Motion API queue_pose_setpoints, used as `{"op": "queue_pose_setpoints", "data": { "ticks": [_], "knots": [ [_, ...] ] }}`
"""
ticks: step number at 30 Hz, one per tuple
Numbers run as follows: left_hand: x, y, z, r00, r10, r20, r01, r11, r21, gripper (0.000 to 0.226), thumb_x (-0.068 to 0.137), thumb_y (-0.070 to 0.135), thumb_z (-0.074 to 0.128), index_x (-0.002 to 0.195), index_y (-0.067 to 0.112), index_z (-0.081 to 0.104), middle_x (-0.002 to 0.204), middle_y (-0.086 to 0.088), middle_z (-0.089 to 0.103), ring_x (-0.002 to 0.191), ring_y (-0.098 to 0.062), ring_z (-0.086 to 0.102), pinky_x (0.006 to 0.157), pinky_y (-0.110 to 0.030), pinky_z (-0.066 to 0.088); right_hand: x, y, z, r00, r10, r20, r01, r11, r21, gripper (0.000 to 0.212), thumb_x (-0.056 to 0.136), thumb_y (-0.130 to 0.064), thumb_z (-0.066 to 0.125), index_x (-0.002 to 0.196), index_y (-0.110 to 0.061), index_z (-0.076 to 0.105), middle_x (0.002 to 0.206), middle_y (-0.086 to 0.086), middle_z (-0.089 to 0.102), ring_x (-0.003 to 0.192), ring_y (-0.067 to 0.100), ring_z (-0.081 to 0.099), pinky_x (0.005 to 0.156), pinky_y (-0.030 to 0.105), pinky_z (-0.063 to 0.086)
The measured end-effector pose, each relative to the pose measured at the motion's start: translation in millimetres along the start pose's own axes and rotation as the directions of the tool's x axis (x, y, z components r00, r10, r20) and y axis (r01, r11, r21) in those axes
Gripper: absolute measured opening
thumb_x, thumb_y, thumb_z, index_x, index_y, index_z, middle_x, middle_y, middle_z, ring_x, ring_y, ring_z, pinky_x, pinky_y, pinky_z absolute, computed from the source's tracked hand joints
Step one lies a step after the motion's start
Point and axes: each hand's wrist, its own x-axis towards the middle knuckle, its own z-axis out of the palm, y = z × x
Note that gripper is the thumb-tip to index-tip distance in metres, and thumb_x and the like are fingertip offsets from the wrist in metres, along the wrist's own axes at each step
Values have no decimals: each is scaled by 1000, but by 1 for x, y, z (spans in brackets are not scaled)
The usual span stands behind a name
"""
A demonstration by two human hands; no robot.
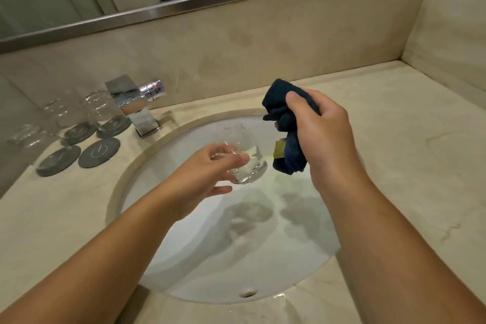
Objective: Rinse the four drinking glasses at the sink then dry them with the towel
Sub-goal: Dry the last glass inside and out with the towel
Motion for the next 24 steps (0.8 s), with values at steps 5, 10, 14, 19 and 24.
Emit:
{"op": "queue_pose_setpoints", "data": {
  "ticks": [5,10,14,19,24],
  "knots": [
    [-42,8,-32,998,43,-55,-22,941,337,70,63,74,77,122,45,56,112,8,71,100,-15,74,92,-46,62,-7,1,6,998,33,56,-31,999,-33,18,98,-28,61,92,-20,76,88,16,74,73,19,66,62,46,56],
    [-66,3,-39,989,132,-59,-62,753,656,67,80,65,74,135,38,47,92,7,74,83,-11,74,81,-44,63,-18,12,20,981,86,176,-68,992,-105,16,97,-26,61,93,-23,76,85,14,76,66,25,62,60,42,53],
    [-75,2,-39,968,228,-106,-85,692,717,66,76,65,78,126,39,44,91,13,71,80,-3,68,80,-32,57,-29,21,33,931,145,334,-85,979,-187,18,98,-29,61,97,-21,77,92,15,77,70,22,66,67,38,55],
    [-78,3,-47,929,368,-43,-165,516,840,73,70,65,84,127,42,46,113,14,56,103,-11,57,85,-33,50,-32,19,31,934,93,344,-10,972,-234,15,98,-29,62,96,-25,75,77,7,71,58,22,62,56,30,49],
    [-74,12,-54,944,303,129,-202,225,953,80,69,69,82,139,49,46,114,11,47,108,-13,42,87,-27,39,-30,17,27,956,20,294,57,966,-251,15,95,-27,59,93,-26,74,65,-11,68,54,18,54,51,28,44]
  ]
}}
